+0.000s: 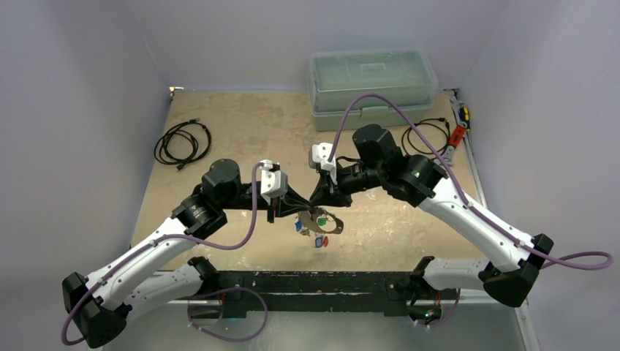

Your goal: Put the keys on the keyring

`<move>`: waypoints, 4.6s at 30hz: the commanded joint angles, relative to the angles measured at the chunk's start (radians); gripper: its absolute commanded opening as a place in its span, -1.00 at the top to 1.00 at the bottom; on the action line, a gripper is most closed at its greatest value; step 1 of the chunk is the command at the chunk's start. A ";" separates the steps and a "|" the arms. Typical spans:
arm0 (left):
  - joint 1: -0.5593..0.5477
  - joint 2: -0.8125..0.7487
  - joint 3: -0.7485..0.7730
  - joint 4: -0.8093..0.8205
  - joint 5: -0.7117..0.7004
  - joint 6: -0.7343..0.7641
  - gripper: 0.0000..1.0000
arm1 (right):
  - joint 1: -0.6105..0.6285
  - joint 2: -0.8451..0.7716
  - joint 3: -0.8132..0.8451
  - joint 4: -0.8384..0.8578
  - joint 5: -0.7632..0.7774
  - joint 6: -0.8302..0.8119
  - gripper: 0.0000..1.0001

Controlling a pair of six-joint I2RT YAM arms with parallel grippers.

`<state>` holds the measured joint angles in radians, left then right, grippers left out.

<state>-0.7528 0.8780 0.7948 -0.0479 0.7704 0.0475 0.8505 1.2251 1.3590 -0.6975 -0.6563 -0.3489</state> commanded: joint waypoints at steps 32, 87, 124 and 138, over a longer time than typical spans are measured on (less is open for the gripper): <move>-0.001 -0.192 -0.048 0.226 -0.243 -0.036 0.06 | 0.028 -0.419 -0.438 0.833 0.229 0.272 1.00; -0.001 -0.166 -0.052 0.259 -0.210 -0.052 0.19 | 0.053 -0.326 -0.700 1.571 0.247 0.582 1.00; -0.002 -0.144 -0.045 0.246 -0.160 -0.024 0.98 | 0.086 -0.254 -0.678 1.635 0.254 0.612 1.00; -0.002 -0.187 -0.052 0.211 -0.202 0.005 0.28 | 0.095 -0.277 -0.683 1.601 0.274 0.595 1.00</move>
<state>-0.7536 0.7208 0.7284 0.1513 0.5869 0.0311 0.9371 0.9836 0.6289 0.8749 -0.4091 0.2535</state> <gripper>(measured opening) 0.285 0.005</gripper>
